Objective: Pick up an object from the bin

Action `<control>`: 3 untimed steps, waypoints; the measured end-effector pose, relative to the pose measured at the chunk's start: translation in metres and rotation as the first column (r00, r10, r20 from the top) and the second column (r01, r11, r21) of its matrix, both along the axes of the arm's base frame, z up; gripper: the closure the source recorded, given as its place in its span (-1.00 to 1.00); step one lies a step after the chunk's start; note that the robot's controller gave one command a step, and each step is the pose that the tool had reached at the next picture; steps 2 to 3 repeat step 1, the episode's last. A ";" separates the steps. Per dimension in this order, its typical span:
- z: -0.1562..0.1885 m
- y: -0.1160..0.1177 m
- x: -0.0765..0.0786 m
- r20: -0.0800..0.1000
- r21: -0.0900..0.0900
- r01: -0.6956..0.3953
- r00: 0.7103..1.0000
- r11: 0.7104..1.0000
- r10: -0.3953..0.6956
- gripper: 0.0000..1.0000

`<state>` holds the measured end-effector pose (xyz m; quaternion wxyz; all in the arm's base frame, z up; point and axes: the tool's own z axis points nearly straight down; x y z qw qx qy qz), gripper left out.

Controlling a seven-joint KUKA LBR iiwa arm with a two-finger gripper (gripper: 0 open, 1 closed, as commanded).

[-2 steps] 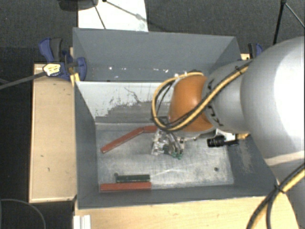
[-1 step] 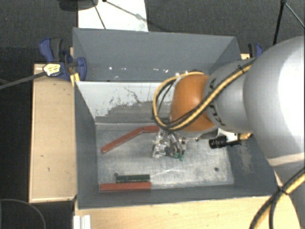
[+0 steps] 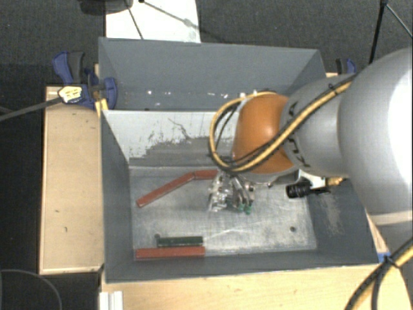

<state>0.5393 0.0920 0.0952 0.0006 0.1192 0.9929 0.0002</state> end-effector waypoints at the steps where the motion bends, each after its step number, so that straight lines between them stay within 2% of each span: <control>1: 0.010 0.000 0.004 0.004 0.001 0.000 1.000 1.000 0.000 1.00; 3: 0.010 0.000 0.004 0.004 0.001 0.000 1.000 1.000 0.000 1.00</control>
Offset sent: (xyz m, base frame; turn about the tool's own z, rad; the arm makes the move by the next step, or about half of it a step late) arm 0.0000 0.0000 0.0388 0.0000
